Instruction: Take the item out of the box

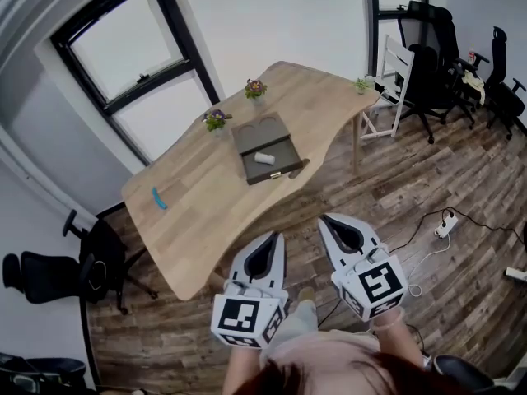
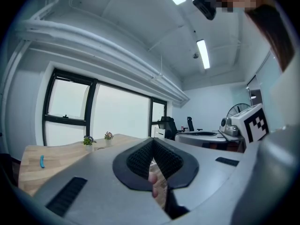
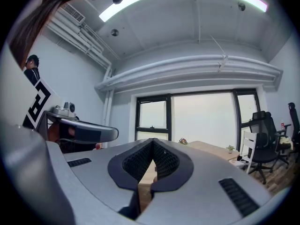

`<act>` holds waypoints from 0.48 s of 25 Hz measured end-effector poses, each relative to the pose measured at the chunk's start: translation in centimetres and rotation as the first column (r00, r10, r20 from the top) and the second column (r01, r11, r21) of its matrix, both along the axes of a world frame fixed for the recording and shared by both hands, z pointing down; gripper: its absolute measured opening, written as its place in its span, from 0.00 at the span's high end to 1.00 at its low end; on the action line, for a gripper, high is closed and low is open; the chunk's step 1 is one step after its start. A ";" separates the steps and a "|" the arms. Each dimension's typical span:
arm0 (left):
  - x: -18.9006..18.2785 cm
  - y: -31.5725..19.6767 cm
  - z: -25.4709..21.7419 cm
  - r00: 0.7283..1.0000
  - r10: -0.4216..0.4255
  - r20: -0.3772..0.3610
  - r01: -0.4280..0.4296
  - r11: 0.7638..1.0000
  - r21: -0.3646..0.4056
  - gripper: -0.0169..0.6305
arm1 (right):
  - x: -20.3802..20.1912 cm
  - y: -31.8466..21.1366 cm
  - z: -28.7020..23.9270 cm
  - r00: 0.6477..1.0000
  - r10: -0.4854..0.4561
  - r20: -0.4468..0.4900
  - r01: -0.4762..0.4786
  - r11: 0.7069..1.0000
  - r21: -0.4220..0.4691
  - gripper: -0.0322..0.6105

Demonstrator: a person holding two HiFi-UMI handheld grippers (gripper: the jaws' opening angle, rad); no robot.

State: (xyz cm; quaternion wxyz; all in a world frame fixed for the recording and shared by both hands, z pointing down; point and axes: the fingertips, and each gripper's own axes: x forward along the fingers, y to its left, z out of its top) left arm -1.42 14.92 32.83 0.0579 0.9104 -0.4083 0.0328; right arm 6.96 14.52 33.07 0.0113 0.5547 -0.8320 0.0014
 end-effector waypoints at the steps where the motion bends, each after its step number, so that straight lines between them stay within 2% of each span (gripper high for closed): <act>1: 0.0 -0.6 0.0 1.000 0.000 0.001 0.000 1.000 0.000 0.98 | 0.0 -0.6 0.1 1.000 0.001 -0.003 -0.001 1.000 -0.004 0.95; 12: -0.8 -7.0 0.8 1.000 -0.001 -0.020 0.000 1.000 -0.027 0.98 | -0.7 -7.0 1.3 0.999 -0.001 -0.037 -0.001 0.998 -0.055 0.95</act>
